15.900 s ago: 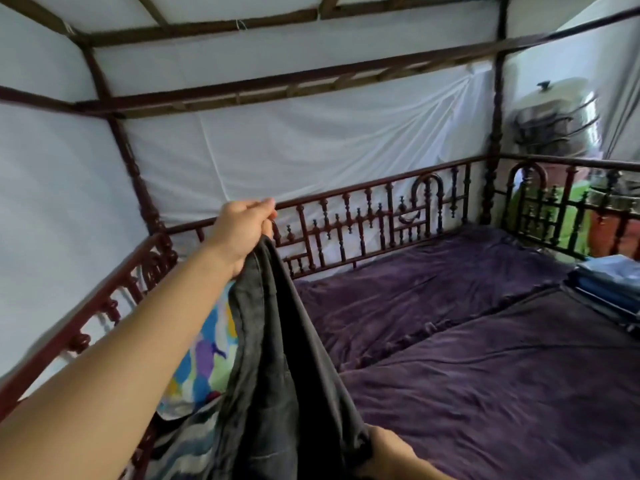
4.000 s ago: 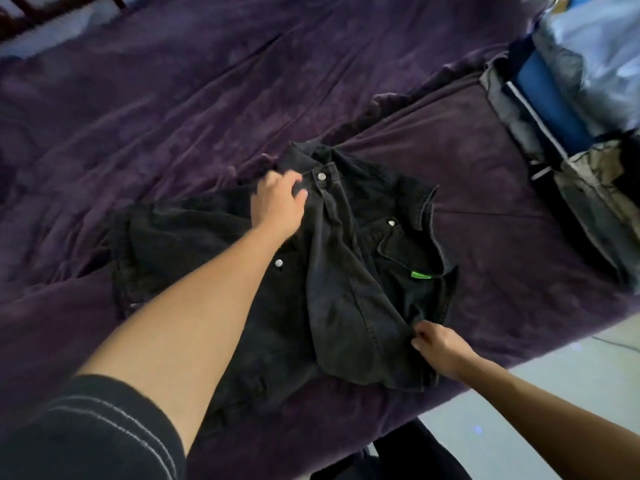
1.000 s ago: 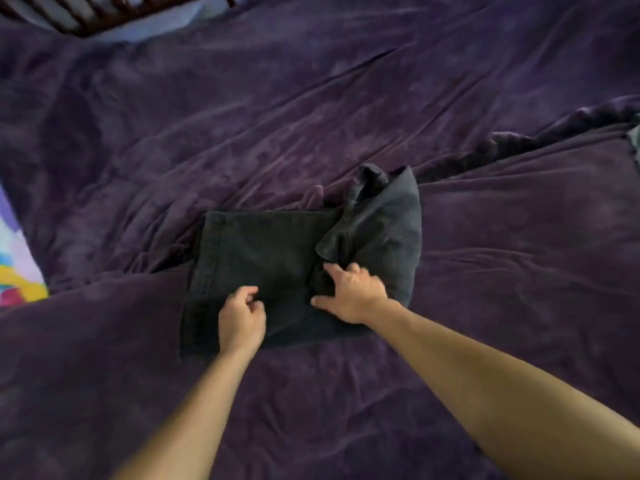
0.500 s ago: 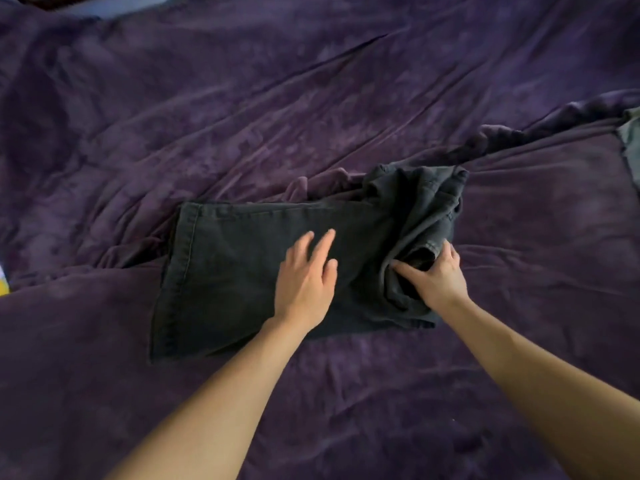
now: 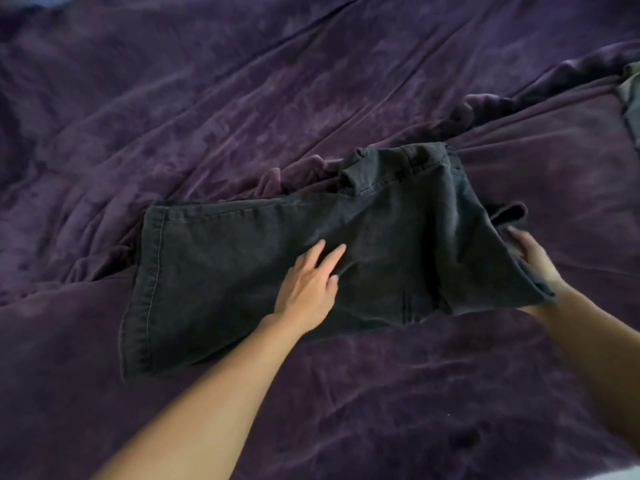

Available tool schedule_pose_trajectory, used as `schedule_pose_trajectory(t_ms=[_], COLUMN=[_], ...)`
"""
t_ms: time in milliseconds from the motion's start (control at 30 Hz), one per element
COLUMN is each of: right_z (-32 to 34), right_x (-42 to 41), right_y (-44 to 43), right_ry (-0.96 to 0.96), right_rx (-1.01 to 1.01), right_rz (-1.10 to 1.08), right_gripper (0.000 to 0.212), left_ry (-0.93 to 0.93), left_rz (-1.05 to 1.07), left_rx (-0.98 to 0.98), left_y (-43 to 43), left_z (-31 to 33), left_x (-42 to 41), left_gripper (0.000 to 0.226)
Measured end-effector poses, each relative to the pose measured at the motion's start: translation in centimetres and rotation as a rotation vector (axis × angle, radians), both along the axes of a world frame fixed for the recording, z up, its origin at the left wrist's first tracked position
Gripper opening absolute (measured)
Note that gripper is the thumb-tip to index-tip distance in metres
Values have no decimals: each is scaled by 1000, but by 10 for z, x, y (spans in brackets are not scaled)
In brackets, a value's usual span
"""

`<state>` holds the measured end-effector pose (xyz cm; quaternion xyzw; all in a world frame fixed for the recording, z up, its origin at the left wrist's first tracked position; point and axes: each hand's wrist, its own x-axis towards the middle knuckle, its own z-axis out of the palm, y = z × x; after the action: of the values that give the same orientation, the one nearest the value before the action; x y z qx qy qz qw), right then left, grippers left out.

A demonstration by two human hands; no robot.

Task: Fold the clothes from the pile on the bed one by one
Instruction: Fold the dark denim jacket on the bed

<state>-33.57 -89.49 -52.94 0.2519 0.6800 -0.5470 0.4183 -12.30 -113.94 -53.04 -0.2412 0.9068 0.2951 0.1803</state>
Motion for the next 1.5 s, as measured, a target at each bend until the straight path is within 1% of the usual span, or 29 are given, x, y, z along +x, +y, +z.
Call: schedule_pose_trajectory(t_ms=[67, 100, 133, 167, 233, 267, 333, 367, 400, 433, 467, 567, 633, 667, 700, 733, 800, 867, 900, 933, 1000, 1033, 1100, 1133, 1200, 1267, 1333, 1400, 1500], right_z=[14, 19, 23, 24, 34, 48, 79, 96, 111, 120, 125, 135, 118, 106, 96, 85, 57, 33, 27, 26, 27, 30, 36, 36, 32, 18, -4, -28, -47], right_x=[-3, -2, 2, 4, 9, 14, 26, 36, 51, 67, 84, 151, 196, 217, 239, 261, 305, 336, 342, 342, 330, 319, 288, 271, 235, 210, 205, 212, 227], right_y=[-19, -28, -35, -41, -52, -62, -84, -98, -113, -127, -144, -210, -258, -281, -305, -325, -355, -365, -363, -357, -338, -325, -297, -283, -261, -248, -246, -248, -242], right_ry=[-47, -47, 4, 54, 117, 138, 189, 226, 258, 284, 332, 422, 512, 575, 613, 589, 424, 367, 400, 451, 612, 735, 916, 946, 879, 706, 540, 426, 395], right_rx=[-89, -109, -48, -44, -3, -29, -103, -129, -195, -286, -343, -357, -251, -166, -114, -94, -52, 89, 126, 119, 86, 125, 305, 399, 549, 625, 520, 364, 299], right_rz=[-29, 65, 171, 232, 296, 301, 305, 316, 310, 302, 313, 338, 390, 471, 569, 676, 979, 1375, 1460, 1426, 1155, 999, 768, 695, 644, 635, 555, 422, 347], right_gripper=[32, 39, 52, 51, 44, 48, 68, 56, 32, 16, 9, 22, 27, 32, 39, 50, 70, 69, 62, 54, 37, 31, 26, 31, 51, 71, 83, 80, 82], left_ry=[66, 33, -16, -62, -109, -115, -89, -63, -31, 9, 58, 194, 229, 235, 239, 239, 208, 144, 120, 105, 106, 118, 181, 204, 177, 80, -36, -132, -112], left_rz=[197, 310, 407, 499, 669, 731, 796, 846, 916, 996, 1081, 1299, 1377, 1407, 1438, 1465, 1515, 1531, 1526, 1503, 1375, 1281, 1125, 1072, 1025, 1046, 1046, 961, 911], left_rx=[254, 415, 559, 670, 844, 929, 1026, 1043, 1050, 1047, 1038, 968, 935, 921, 892, 858, 754, 612, 541, 471, 334, 288, 222, 202, 207, 324, 390, 283, 162], left_y=[11, 16, 18, 18, 9, 2, -19, -33, -48, -63, -79, -127, -155, -167, -178, -187, -201, -209, -212, -214, -216, -217, -219, -221, -229, -234, -229, -219, -214], left_z=[-6, -10, -13, -14, -12, -7, 4, 8, 13, 17, 23, 39, 49, 52, 55, 56, 54, 44, 40, 34, 29, 29, 34, 35, 30, 15, -5, -19, -22], left_x=[-26, -40, -51, -58, -60, -55, -35, -21, -5, 14, 35, 110, 165, 191, 215, 237, 272, 294, 300, 301, 294, 286, 261, 246, 215, 192, 182, 184, 189], left_gripper=[47, 45, 45, 45, 49, 51, 58, 62, 64, 65, 66, 64, 65, 64, 63, 61, 59, 53, 50, 46, 43, 42, 47, 52, 63, 76, 88, 94, 89])
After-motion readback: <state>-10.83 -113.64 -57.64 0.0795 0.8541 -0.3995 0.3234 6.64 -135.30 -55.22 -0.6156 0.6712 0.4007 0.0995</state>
